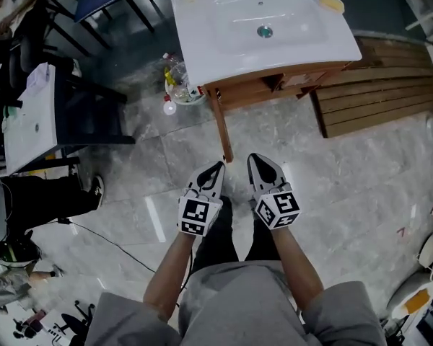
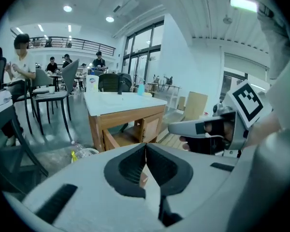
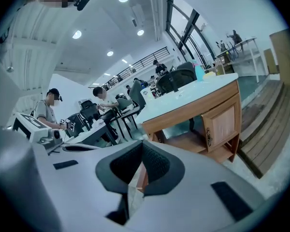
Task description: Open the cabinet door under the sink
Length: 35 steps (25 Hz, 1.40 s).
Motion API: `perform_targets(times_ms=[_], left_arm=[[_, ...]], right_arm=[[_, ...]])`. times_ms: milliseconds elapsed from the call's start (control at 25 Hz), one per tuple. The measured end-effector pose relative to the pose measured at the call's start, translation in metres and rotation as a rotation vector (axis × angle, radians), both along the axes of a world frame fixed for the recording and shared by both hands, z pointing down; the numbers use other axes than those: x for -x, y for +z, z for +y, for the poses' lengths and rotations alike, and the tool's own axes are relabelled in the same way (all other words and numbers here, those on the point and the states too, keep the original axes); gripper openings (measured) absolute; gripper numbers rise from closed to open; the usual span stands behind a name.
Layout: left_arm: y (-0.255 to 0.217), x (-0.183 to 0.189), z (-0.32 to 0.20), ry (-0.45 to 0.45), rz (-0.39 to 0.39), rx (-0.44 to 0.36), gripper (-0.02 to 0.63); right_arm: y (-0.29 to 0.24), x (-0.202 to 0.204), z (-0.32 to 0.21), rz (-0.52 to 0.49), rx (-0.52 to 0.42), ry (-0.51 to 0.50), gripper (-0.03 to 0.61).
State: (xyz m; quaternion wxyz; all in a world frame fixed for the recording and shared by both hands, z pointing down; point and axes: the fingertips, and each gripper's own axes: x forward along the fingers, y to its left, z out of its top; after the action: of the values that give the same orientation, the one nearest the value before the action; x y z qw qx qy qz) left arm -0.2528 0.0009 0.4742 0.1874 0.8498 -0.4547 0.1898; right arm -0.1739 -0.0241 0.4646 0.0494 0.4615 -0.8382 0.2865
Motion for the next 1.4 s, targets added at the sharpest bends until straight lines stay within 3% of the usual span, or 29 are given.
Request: perform_targets(times_ms=[480,880,1400], left_arm=[[-0.134,-0.013,-0.02,-0.122,0.097,-0.153,0.008],[-0.24,-0.034,-0.039,-0.107,0.124,-0.336,0.008],[-0.297,-0.054,-0.044,-0.066,0.149,-0.471,0.008]], right_arm=[[-0.117,0.005,-0.002,-0.014,-0.148,-0.079,0.008],[-0.229,-0.002,-0.015,-0.001,-0.355,-0.091,0.008],[-0.284,-0.016,-0.021,0.044,-0.491,-0.086,0.008]])
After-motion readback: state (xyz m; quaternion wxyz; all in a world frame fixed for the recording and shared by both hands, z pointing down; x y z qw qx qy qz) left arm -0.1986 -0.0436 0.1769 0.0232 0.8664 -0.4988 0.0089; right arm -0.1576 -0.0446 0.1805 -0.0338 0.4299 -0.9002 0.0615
